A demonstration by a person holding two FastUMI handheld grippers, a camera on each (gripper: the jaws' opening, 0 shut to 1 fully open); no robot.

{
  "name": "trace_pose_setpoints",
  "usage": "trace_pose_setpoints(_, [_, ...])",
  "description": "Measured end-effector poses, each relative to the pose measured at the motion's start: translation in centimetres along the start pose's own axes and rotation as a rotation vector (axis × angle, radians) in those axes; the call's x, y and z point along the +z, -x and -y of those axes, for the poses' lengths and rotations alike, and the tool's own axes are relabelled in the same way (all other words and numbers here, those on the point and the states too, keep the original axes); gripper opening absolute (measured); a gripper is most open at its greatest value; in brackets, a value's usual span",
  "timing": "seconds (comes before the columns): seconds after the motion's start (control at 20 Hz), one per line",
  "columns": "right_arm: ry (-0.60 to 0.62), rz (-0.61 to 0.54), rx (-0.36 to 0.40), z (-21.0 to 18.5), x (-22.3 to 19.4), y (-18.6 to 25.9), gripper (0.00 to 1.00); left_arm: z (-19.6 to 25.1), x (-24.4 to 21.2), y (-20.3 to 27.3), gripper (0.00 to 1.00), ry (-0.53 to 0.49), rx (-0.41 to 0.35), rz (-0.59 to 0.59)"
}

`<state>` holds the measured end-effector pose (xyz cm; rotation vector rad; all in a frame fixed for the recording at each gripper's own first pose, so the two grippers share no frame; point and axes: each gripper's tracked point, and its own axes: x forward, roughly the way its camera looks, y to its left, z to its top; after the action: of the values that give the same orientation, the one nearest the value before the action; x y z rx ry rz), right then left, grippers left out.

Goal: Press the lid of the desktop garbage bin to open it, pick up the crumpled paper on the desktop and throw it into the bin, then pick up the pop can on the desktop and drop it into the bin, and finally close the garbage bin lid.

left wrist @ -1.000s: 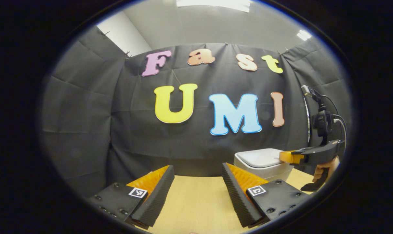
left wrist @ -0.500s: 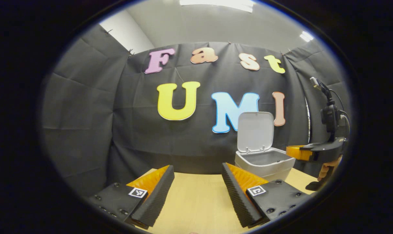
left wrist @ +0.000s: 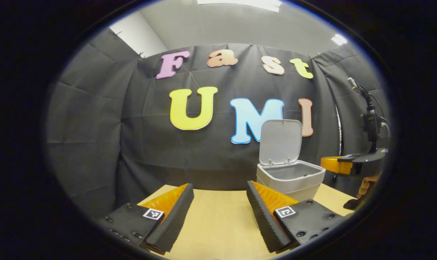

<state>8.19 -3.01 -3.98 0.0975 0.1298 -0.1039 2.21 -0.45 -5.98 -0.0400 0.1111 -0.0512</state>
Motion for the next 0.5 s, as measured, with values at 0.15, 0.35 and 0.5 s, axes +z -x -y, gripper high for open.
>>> trace_pose_setpoints(0.15, [0.013, 0.010, 0.006, -0.2, 0.1, 0.6, 0.00, 0.0, -0.7, 0.1, 0.94, -0.010, 0.003, -0.017])
trace_pose_setpoints(0.35, [0.032, 0.058, -0.002, 0.1, 1.0, 2.1, 0.00, -0.2, -3.9, 0.4, 0.98, 0.001, 0.001, -0.091])
trace_pose_setpoints(0.5, [0.034, 0.081, -0.002, 0.2, 1.2, 3.1, 0.00, -0.5, -6.4, 1.0, 0.96, 0.011, 0.004, -0.159])
